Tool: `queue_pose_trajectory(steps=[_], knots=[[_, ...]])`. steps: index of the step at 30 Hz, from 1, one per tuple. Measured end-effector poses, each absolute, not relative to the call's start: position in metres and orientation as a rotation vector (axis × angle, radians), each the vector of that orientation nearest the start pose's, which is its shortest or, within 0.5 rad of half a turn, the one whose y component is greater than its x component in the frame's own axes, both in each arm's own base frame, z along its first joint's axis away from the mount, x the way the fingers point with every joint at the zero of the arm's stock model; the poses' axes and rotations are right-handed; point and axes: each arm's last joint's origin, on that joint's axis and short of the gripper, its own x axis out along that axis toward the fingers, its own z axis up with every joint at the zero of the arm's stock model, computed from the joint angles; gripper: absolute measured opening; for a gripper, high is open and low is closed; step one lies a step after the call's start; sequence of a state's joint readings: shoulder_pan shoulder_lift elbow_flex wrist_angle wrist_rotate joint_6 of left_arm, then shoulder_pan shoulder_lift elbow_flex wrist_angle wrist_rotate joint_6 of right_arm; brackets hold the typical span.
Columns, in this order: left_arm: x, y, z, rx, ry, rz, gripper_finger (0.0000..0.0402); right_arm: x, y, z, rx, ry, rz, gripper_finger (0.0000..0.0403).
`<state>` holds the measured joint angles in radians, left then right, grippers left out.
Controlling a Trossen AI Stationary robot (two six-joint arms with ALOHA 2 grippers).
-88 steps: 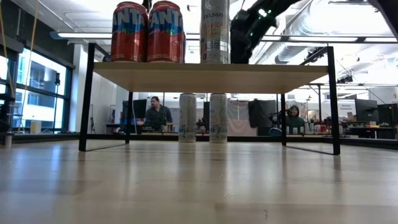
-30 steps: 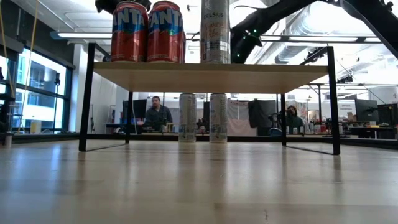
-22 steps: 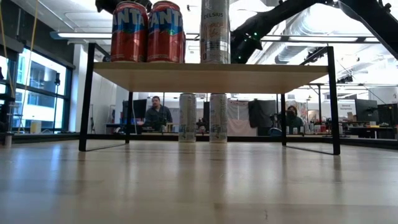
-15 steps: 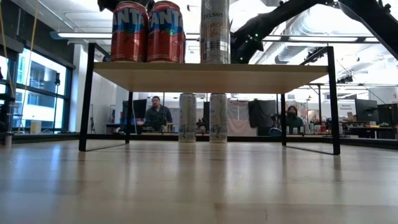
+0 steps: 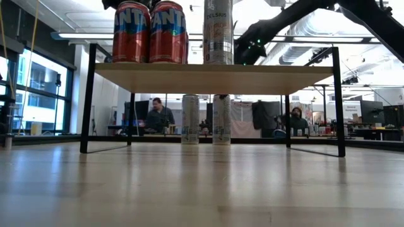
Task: Place canned beverage on shelf
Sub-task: Put the white yellow soda can on the shelf
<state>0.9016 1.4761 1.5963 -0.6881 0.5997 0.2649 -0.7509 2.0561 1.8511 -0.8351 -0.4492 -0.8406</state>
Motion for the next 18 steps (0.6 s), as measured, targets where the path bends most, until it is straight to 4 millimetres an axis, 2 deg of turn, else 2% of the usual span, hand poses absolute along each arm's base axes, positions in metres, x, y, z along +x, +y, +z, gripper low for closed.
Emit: queue_pose_trajectory(steps=[4,12,18], knots=[[0.204,0.232,0.406,-0.130,0.450,0.235,0.0000,0.335,-0.296,0.252,-0.154,0.915,0.111,0.0369],[0.204,0.231,0.405,-0.136,0.458,0.235,0.0000,0.334,-0.297,0.250,-0.157,0.928,0.105,0.0367],[0.204,0.231,0.405,-0.112,0.460,0.230,0.0000,0.333,-0.297,0.249,-0.182,0.931,0.120,0.0333]])
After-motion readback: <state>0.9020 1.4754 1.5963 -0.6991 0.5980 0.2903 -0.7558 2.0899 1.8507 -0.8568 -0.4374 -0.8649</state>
